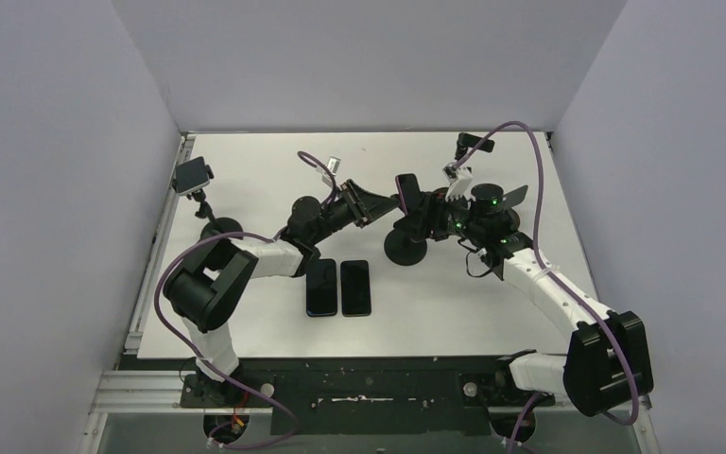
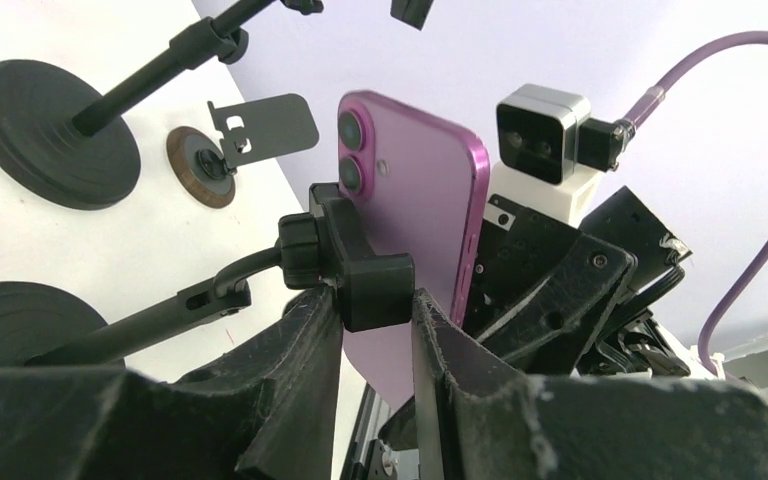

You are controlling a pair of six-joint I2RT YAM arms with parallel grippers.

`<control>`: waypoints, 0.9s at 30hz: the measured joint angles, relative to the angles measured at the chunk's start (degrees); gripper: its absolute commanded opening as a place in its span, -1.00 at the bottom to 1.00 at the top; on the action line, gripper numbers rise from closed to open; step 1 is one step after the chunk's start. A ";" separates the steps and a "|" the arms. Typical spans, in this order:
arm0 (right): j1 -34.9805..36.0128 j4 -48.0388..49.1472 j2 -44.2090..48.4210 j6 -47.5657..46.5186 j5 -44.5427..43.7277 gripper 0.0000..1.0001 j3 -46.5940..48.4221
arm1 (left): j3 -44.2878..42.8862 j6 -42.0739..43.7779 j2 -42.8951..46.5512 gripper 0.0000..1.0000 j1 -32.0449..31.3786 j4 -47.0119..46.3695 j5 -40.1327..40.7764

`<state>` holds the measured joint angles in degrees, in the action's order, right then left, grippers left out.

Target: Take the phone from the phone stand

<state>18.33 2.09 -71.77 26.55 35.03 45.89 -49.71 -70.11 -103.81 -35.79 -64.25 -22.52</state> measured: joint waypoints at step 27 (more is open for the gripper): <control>-0.76 -8.72 4.09 0.33 1.62 -1.00 0.11 | -0.31 2.58 0.24 0.35 0.13 4.33 0.07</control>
<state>17.56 -6.63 -67.68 26.87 36.64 46.00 -50.02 -67.53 -103.57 -35.66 -59.92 -22.46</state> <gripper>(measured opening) 0.718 0.619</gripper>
